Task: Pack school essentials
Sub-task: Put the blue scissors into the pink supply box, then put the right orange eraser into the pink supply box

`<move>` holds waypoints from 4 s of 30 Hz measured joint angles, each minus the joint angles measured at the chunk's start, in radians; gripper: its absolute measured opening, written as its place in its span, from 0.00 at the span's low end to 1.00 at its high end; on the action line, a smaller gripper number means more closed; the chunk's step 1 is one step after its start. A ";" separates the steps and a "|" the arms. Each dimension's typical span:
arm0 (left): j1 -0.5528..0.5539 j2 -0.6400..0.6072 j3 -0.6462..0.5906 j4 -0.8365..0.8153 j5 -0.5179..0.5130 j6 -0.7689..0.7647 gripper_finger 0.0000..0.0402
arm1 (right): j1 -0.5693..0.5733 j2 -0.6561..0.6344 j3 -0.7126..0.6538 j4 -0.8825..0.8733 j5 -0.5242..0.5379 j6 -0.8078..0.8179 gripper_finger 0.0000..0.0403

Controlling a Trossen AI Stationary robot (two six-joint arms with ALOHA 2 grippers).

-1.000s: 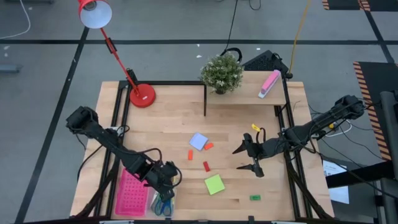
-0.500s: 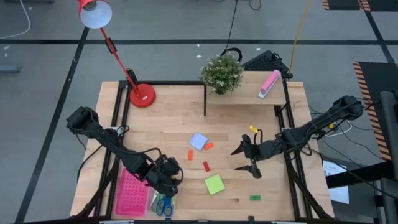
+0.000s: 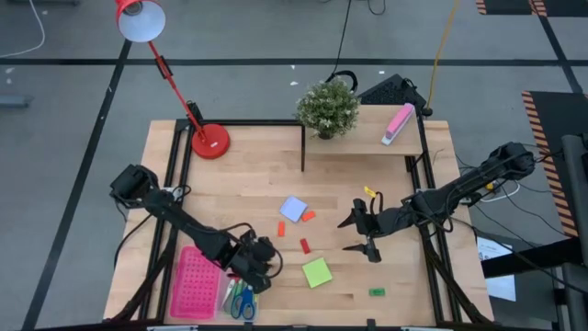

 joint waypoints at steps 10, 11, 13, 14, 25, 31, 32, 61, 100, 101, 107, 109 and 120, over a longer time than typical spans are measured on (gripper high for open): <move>-0.037 -0.004 0.000 -0.091 0.004 -0.040 0.05 | 0.000 0.000 0.000 0.000 0.002 -0.018 0.78; -0.040 -0.007 0.000 -0.095 0.005 -0.044 0.04 | 0.000 0.000 0.000 0.000 0.002 -0.018 0.78; -0.046 -0.012 0.000 -0.107 0.004 -0.060 0.02 | 0.000 0.000 0.000 0.001 0.002 -0.017 0.78; -0.051 -0.016 0.000 -0.128 0.004 -0.073 0.01 | 0.000 0.000 0.000 0.001 0.002 -0.016 0.78; -0.085 -0.018 0.000 -0.125 -0.036 -0.133 0.07 | 0.000 0.000 0.000 0.000 0.000 -0.007 0.78; -0.092 0.000 -0.001 -0.145 -0.039 -0.155 0.02 | 0.000 0.000 0.000 0.000 -0.001 -0.007 0.78; -0.093 0.002 -0.001 -0.143 -0.039 -0.155 0.01 | 0.000 0.000 0.000 0.000 -0.001 -0.007 0.78; -0.125 -0.083 0.066 0.069 -0.525 0.201 0.05 | 0.064 0.028 -0.017 -0.005 0.132 0.215 0.78; -0.029 0.013 0.065 0.235 -0.575 0.296 0.05 | -0.453 0.751 0.051 0.611 -0.293 -0.339 0.78; -0.031 0.013 0.065 0.238 -0.574 0.296 0.05 | -0.454 0.753 0.051 0.607 -0.292 -0.337 0.78; -0.039 0.013 0.065 0.242 -0.574 0.291 0.05 | -0.450 0.753 0.050 0.567 -0.289 -0.331 0.72; -0.039 0.013 0.065 0.243 -0.574 0.279 0.05 | -0.448 0.753 0.046 0.567 -0.290 -0.331 0.67; -0.058 0.013 0.065 0.254 -0.569 0.245 0.05 | -0.421 0.755 0.034 0.575 -0.289 -0.307 0.37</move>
